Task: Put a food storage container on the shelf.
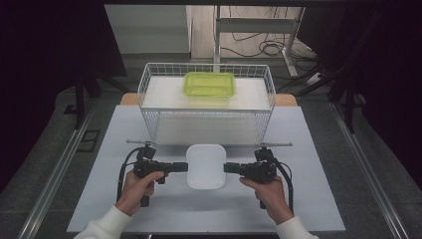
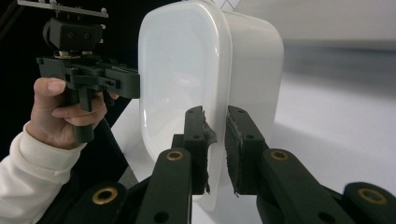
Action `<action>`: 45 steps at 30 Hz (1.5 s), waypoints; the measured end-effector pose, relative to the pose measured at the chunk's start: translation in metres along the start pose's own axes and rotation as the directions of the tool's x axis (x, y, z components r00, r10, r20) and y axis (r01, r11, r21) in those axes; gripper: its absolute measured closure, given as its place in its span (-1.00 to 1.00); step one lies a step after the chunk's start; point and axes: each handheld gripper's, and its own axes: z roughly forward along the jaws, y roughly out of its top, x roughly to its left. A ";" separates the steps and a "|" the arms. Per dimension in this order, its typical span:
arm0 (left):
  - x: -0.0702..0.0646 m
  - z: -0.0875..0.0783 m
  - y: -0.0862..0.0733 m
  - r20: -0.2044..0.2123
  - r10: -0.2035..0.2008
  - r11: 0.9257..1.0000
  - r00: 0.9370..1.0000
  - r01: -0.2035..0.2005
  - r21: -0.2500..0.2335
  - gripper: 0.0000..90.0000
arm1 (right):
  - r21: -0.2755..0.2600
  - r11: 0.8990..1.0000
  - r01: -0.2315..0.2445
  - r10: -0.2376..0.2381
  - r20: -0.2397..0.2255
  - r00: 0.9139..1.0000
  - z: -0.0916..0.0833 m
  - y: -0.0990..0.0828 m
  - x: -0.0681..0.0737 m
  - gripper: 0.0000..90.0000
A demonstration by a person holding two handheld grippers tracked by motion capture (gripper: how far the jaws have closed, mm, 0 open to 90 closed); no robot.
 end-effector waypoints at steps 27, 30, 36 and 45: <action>-0.049 -0.031 0.067 -0.012 0.117 0.992 0.993 -0.118 -0.041 0.81 | -0.081 0.993 0.081 -0.081 -0.002 0.997 -0.024 0.062 0.035 0.74; -0.053 -0.033 0.074 -0.011 0.127 0.991 0.992 -0.127 -0.047 0.81 | -0.092 0.992 0.087 -0.087 -0.004 0.996 -0.028 0.068 0.038 0.74; -0.062 -0.038 0.090 -0.009 0.151 0.987 0.989 -0.151 -0.058 0.81 | -0.117 0.987 0.106 -0.107 -0.004 0.994 -0.035 0.081 0.046 0.74; -0.070 -0.042 0.109 -0.008 0.168 0.983 0.986 -0.168 -0.070 0.81 | -0.141 0.981 0.130 -0.131 0.003 0.991 -0.043 0.102 0.054 0.74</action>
